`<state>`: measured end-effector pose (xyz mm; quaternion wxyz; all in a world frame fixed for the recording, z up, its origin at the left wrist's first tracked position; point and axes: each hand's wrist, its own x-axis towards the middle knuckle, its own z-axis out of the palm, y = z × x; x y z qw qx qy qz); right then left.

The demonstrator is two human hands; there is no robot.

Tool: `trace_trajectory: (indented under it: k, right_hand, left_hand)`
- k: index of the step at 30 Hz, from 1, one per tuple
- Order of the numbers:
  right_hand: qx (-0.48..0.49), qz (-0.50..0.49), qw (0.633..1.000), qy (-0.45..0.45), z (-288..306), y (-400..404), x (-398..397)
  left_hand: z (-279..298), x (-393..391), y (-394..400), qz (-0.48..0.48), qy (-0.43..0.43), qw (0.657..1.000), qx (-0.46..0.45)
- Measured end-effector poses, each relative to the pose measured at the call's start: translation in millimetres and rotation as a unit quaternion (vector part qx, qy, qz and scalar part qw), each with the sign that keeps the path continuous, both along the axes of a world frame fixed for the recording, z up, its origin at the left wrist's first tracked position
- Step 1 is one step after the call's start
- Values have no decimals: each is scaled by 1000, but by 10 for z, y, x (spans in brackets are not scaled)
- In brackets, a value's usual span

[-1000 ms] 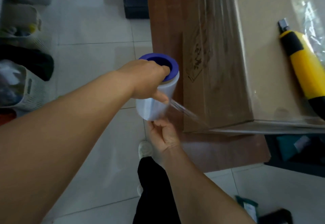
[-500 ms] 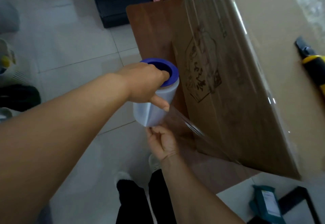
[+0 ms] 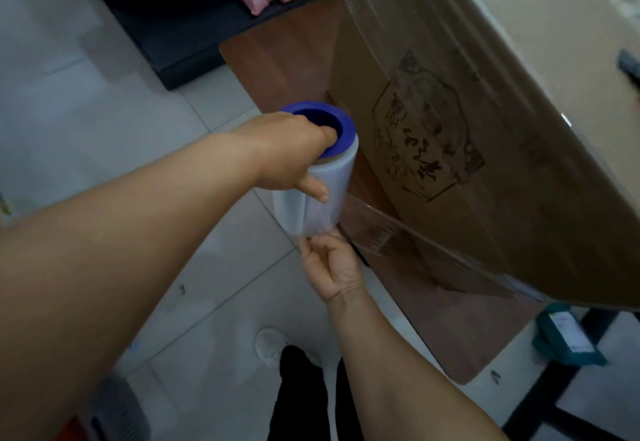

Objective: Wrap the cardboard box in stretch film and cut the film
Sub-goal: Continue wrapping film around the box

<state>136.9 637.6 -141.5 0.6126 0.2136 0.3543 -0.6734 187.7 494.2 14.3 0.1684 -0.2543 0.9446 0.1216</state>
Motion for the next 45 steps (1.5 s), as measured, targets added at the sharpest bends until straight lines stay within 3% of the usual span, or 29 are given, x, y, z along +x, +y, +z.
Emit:
trace_trajectory:
  k: [14, 45]
  right_hand:
    - [-18, -77, 997, -23, 47, -410, 269]
    - [3, -200, 978, -57, 83, -1751, -4]
  left_hand:
    - [-50, 53, -441, -47, 15, 999, -13]
    - [65, -595, -1791, -202, -5, 979, -35]
